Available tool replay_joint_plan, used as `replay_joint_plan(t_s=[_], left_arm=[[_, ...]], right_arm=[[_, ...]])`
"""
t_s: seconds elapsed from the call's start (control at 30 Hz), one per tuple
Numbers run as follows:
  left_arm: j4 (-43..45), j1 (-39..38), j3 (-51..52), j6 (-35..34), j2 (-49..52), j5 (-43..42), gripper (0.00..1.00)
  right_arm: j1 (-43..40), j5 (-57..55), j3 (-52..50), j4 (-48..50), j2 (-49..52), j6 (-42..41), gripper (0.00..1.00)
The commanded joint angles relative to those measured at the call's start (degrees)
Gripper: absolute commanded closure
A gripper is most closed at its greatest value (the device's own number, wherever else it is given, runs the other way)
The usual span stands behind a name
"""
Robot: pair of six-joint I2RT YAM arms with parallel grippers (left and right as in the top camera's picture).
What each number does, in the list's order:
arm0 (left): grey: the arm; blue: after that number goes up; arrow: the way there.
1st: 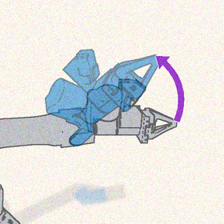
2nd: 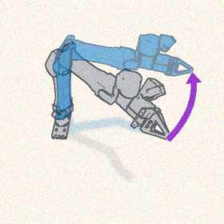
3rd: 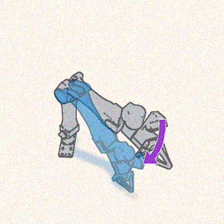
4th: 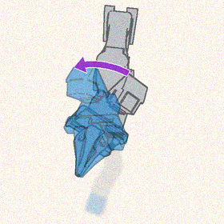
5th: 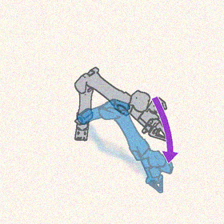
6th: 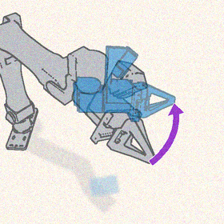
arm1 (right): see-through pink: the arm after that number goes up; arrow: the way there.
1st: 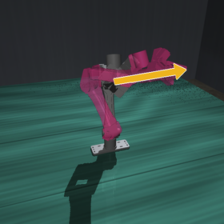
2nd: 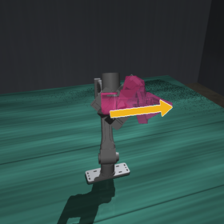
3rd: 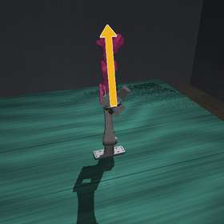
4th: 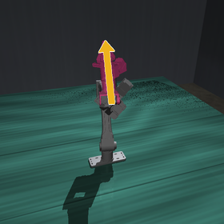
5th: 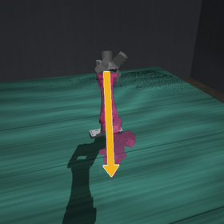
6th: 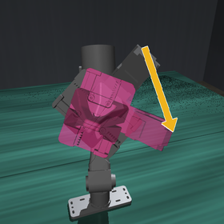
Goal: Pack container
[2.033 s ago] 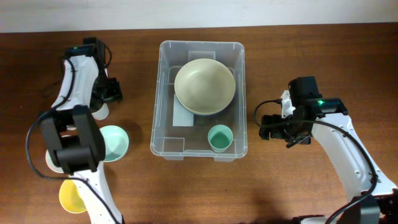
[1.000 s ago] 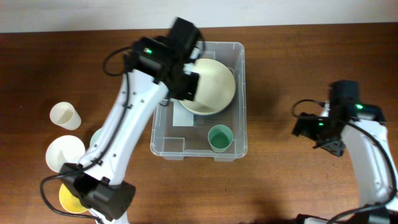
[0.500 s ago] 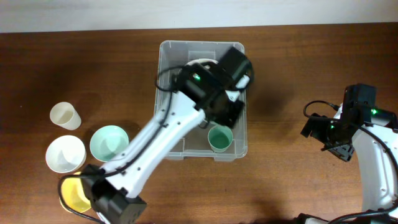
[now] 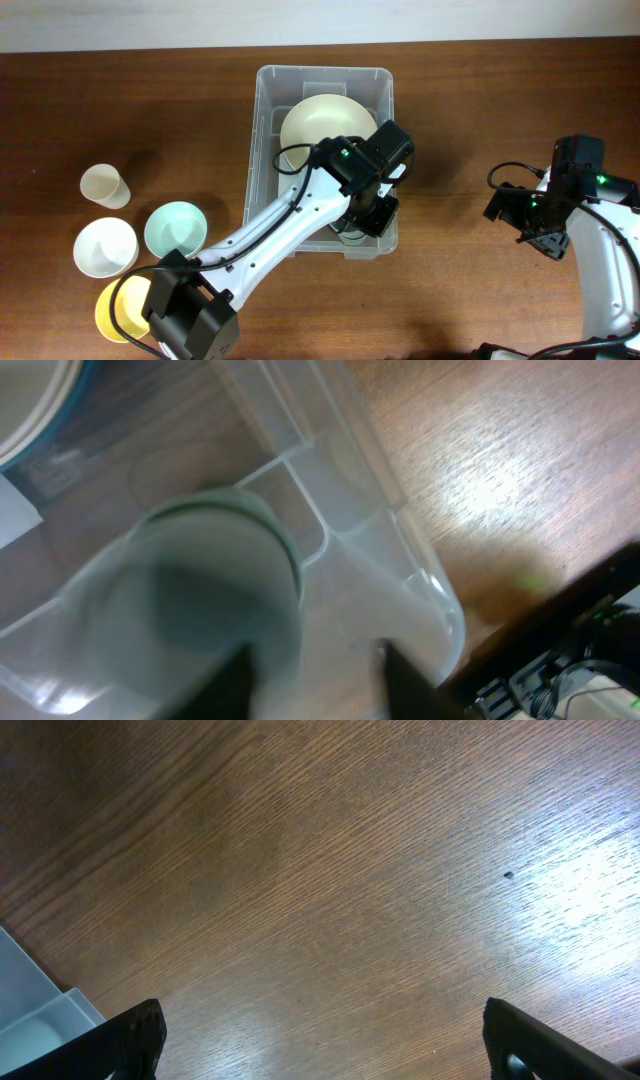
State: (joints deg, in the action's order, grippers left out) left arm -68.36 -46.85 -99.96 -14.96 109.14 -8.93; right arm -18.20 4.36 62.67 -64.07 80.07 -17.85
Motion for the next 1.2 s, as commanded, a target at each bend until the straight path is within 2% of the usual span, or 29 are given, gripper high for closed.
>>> replay_joint_plan(t_s=[0.0,0.07,0.17,0.27,0.33,0.43,0.47,0.5,0.6,0.73,0.87,1.07,1.13,1.17], left_arm=[[0.5,0.5,0.2,-0.2,-0.3,0.0,0.30],[0.1,1.7,-0.1,-0.2,-0.5,1.2,0.21],[-2.1,5.4,-2.6,-0.9,-1.8,4.7,0.20],[-5.2,12.0,-5.7,-1.1,-5.5,11.6,0.19],[-6.7,18.5,-6.9,-1.6,-8.9,14.9,0.15],[-7.4,30.5,-6.9,-1.5,-12.7,15.2,0.06],[-7.8,37.0,-6.9,-1.5,-13.1,15.2,0.02],[-8.0,39.8,-6.9,-1.5,-13.0,15.2,0.01],[-7.3,50.9,-5.7,-1.5,-11.0,15.2,0.01],[-6.6,59.8,-5.2,-0.6,-4.3,14.6,0.01],[-5.4,63.3,-5.2,0.5,4.6,14.6,0.02],[-3.9,64.5,-5.2,0.5,15.0,14.5,0.03],[-3.4,64.5,-5.2,0.5,17.7,14.3,0.10],[-3.2,64.5,-5.2,0.5,18.3,14.4,0.20]], right_arm=[[-0.2,0.4,0.4,0.0,-0.6,-0.4,0.03],[-0.2,0.3,0.4,0.0,-0.6,-0.4,0.03],[-0.2,0.3,0.4,0.0,-0.6,-0.4,0.03],[-0.2,0.3,0.4,0.0,-0.6,-0.4,0.03],[-0.2,0.4,0.4,0.1,-0.6,-0.4,0.03],[-0.2,0.4,0.4,0.2,-0.6,-0.4,0.03],[-0.2,0.4,0.4,0.2,-0.6,-0.4,0.03],[-0.2,0.4,0.4,0.2,-0.6,-0.4,0.03],[-0.2,0.4,0.4,0.2,-0.6,-0.4,0.03],[-0.2,0.4,0.4,0.2,-0.6,-0.4,0.03],[-0.2,0.3,0.4,0.2,-0.6,-0.1,0.03],[-0.2,0.3,0.4,0.2,-0.6,0.4,0.03],[-0.2,0.3,0.4,0.3,-0.6,0.4,0.03],[-0.2,0.3,0.4,0.3,-0.6,0.4,0.03]])
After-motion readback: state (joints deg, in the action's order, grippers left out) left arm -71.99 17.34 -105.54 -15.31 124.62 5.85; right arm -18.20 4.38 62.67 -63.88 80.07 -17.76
